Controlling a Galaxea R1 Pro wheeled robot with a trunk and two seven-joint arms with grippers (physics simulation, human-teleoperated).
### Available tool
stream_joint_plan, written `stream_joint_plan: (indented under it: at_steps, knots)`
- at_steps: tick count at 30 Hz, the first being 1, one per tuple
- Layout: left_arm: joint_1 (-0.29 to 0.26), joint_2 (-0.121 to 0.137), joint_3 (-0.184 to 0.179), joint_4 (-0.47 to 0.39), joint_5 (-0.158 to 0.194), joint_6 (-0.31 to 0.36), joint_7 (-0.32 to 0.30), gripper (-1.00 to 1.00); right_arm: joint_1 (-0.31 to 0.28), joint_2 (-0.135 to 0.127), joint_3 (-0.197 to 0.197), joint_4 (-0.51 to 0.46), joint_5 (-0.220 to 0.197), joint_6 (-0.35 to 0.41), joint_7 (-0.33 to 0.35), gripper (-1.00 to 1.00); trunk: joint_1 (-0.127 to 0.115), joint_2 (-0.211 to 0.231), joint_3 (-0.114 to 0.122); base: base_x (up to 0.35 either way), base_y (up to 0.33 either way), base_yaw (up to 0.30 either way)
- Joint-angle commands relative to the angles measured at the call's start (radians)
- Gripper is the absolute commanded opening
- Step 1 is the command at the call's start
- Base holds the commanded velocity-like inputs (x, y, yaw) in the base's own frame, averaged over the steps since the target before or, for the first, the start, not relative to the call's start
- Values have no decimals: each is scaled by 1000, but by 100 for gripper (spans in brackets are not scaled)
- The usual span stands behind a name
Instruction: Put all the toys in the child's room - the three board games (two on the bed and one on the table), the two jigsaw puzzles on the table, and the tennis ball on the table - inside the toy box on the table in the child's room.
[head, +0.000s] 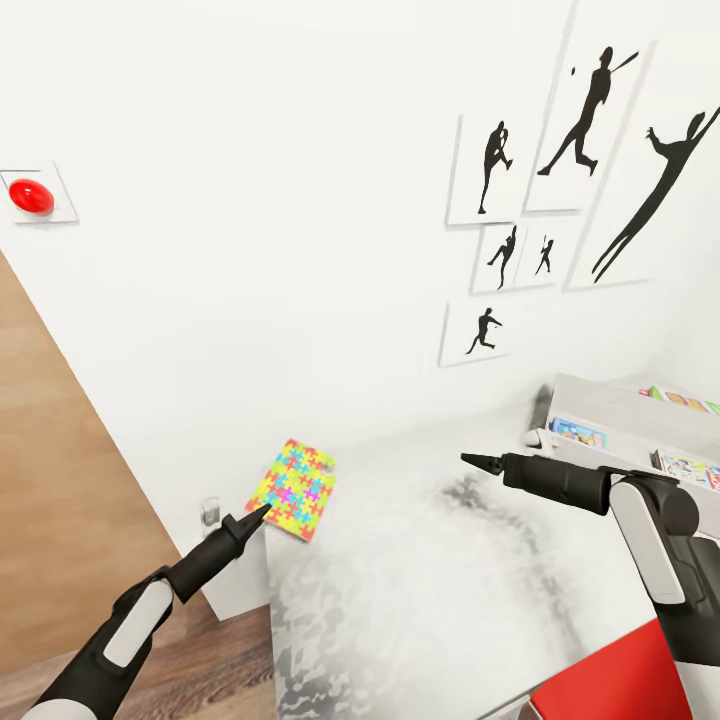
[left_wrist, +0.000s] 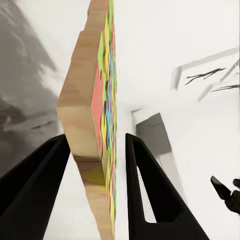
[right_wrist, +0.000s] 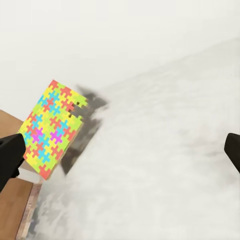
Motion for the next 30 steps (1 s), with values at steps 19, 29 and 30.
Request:
stream_joint_plan:
  at_steps: [19, 29, 30]
  knots:
    - [81, 1, -6, -266, 8, 89, 40, -100, 3, -4, 21, -34, 8, 4, 12, 100, 0, -1, -1, 0, 0, 0]
    - [110, -2, -9, -372, 12, 114, 112, -100, 4, -5, 31, -39, 8, 4, 12, 100, 0, -1, -1, 0, 0, 0]
    - [115, -3, -9, -389, 14, 117, 128, -100, 3, -5, 31, -39, 8, 4, 12, 100, 0, -1, -1, 0, 0, 0]
